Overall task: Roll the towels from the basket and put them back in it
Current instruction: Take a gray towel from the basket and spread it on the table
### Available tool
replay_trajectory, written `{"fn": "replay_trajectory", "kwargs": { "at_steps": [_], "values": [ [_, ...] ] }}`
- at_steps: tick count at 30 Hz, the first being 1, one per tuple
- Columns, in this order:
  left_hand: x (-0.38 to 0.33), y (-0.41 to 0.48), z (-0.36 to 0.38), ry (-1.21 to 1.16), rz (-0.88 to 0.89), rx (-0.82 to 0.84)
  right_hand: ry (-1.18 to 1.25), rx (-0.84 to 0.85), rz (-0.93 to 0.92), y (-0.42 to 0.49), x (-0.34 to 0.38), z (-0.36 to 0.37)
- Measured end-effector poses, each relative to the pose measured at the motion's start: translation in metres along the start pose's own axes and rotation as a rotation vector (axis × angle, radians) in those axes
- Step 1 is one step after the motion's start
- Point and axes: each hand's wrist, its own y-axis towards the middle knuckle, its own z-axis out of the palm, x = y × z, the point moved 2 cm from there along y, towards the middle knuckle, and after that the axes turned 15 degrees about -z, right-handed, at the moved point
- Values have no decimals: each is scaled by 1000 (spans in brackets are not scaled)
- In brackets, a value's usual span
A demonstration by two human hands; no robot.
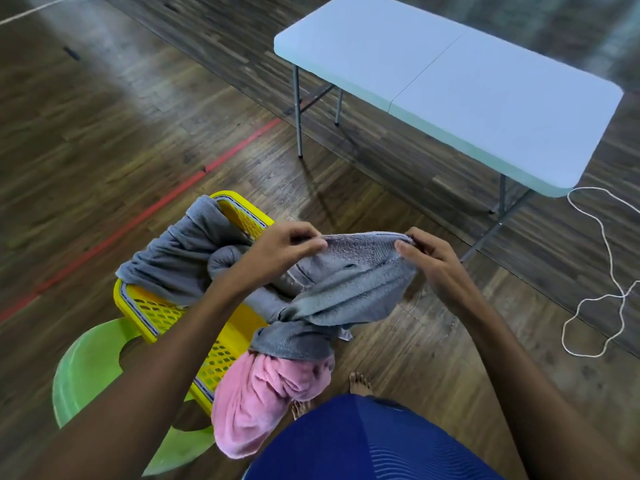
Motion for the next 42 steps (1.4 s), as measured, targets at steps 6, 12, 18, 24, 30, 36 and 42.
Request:
{"fn": "replay_trajectory", "kwargs": {
  "at_steps": [6, 12, 18, 24, 30, 36, 42],
  "values": [
    [-7, 15, 5, -833, -195, -86, 56, -147, 100, 6, 0, -4],
    [-39, 19, 4, -542, -119, -102, -233, -31, 91, 19, -6, -16],
    [-76, 25, 11, -304, -6, -61, -115, 83, -57, 48, 36, 6],
    [-52, 23, 16, -360, -102, 10, -59, -110, -153, 45, 46, 2],
    [-45, 20, 17, -348, -63, -182, -93, -50, -43, 43, 40, -6],
    [-66, 21, 16, -112, 58, -211, -98, 0, -90, 60, 59, 2],
    [-78, 20, 17, -145, 45, -138, -163, -212, -226, 61, 62, 1]
  ]
}}
